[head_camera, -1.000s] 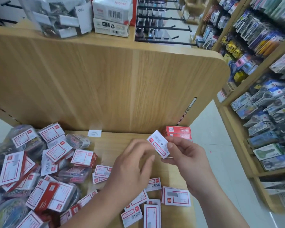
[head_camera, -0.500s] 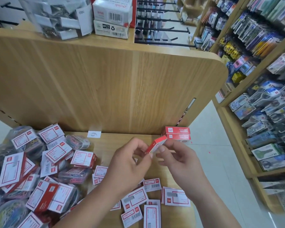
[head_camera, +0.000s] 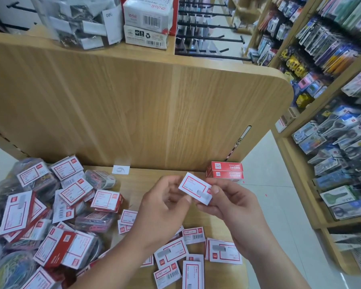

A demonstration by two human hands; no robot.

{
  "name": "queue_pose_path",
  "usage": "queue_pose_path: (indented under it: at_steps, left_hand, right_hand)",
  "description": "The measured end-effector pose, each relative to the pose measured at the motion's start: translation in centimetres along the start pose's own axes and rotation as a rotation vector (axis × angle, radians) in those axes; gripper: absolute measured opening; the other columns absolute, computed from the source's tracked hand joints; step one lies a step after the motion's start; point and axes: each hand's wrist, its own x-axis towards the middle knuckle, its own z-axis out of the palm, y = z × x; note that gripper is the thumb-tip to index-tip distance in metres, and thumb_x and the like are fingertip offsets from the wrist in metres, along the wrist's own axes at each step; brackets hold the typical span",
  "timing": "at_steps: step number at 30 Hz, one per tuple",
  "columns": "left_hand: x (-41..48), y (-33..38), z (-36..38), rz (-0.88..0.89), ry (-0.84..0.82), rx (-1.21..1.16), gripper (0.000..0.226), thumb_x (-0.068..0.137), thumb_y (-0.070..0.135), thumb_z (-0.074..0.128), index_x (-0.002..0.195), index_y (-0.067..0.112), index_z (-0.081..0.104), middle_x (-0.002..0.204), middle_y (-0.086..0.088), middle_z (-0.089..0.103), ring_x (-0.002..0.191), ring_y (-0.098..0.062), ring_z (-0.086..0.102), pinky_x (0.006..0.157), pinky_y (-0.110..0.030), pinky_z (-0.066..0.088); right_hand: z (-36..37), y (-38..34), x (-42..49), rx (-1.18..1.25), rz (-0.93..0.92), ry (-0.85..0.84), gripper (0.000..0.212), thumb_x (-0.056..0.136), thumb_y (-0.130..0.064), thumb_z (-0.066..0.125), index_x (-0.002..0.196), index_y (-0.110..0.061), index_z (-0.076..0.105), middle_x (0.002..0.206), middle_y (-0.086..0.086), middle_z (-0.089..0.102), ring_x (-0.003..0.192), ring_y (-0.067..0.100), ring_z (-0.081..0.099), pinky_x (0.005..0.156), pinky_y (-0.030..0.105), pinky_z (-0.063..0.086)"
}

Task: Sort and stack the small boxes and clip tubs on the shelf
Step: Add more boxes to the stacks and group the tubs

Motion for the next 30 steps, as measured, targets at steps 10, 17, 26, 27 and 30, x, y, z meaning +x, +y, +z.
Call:
queue_pose_path:
  at_steps: [10,17,26,27,30]
  left_hand:
    - [2.3,0.1,0.4,-0.017,0.012,-0.026,0.013,0.089,0.003,0.073,0.095,0.015,0.073,0.088,0.003,0.078,0.078,-0.005,0.069,0.071,-0.016,0.053]
    - [6.6,-2.9,0.0,0.317,-0.203,0.848,0.036,0.094,0.016,0.056,0.121,0.037,0.068,0.103,0.011,0.061,0.099,-0.016,0.062,0.077,-0.036,0.052]
    - [7.2,-5.7,-0.2,0.358,0.032,0.593,0.041,0.079,0.017,0.081,0.118,0.021,0.070,0.108,0.012,0.062,0.098,-0.007,0.063,0.089,-0.027,0.052]
    - [7.2,-5.7,-0.4,0.324,0.059,0.553,0.039,0.077,0.017,0.083,0.114,0.023,0.072,0.103,0.013,0.063,0.092,-0.004,0.063,0.086,-0.027,0.053]
    - [7.4,-5.9,-0.7,0.269,0.065,0.476,0.023,0.079,0.017,0.084,0.097,0.029,0.075,0.084,0.011,0.064,0.078,-0.007,0.064,0.076,-0.027,0.055]
  right_hand:
    - [-0.1,0.0,0.8,-0.506,-0.010,-0.071,0.025,0.101,-0.023,0.059,0.086,-0.032,0.077,0.084,0.005,0.076,0.088,0.027,0.071,0.080,0.048,0.058]
    - [-1.9,0.9,2.1,-0.876,-0.133,0.047,0.017,0.096,-0.031,0.064,0.081,-0.029,0.072,0.075,-0.022,0.072,0.074,-0.003,0.067,0.070,0.027,0.055]
    - [-1.8,3.6,3.0,-0.974,-0.197,0.137,0.016,0.090,-0.043,0.067,0.083,-0.031,0.075,0.070,-0.018,0.071,0.069,0.002,0.066,0.067,0.038,0.057]
    - [-1.7,3.7,3.1,-0.988,-0.200,0.154,0.017,0.090,-0.045,0.067,0.084,-0.031,0.075,0.069,-0.017,0.070,0.068,0.002,0.065,0.065,0.038,0.057]
    - [-1.7,3.7,3.5,-1.002,-0.207,0.204,0.017,0.089,-0.049,0.066,0.089,-0.035,0.076,0.068,-0.018,0.069,0.068,0.003,0.065,0.063,0.037,0.056]
